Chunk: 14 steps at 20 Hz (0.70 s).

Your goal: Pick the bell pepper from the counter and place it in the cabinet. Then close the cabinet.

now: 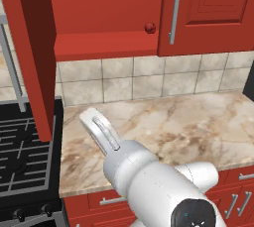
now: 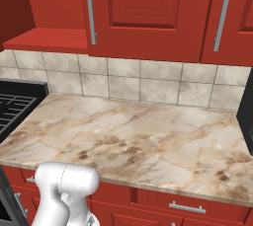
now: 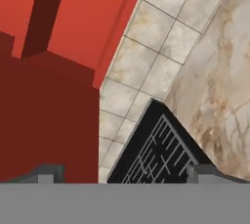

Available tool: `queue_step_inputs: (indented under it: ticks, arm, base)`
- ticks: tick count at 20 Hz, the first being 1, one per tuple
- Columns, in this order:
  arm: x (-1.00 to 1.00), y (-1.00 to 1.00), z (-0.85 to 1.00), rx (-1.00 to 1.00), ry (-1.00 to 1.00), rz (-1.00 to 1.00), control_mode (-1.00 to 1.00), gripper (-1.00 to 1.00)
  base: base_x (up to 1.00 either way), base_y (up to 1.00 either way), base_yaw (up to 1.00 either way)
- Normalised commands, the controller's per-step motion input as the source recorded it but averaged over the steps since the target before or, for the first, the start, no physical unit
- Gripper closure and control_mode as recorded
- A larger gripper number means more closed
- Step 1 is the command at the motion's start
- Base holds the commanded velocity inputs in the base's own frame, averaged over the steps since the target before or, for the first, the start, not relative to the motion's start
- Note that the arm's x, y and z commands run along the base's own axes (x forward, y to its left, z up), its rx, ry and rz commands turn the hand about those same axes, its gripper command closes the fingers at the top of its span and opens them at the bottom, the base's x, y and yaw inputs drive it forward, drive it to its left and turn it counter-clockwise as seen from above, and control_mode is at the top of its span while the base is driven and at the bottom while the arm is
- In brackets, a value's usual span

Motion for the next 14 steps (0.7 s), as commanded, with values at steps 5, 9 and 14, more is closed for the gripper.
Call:
queue_step_inputs:
  ticks: [5,9,14]
  arm:
    - [-0.57,0.47,-0.02,-0.03,-0.34,0.04,-1.00,-1.00]
    - [-0.20,0.39,-0.16,0.00,-0.14,0.00,-1.00,-1.00]
    - [0.15,0.36,-0.44,0.00,-0.01,0.00,-1.00,-1.00]
  base:
    - [0.00,0.00,0.00]
    - [0.00,0.00,0.00]
    - [0.00,0.00,0.00]
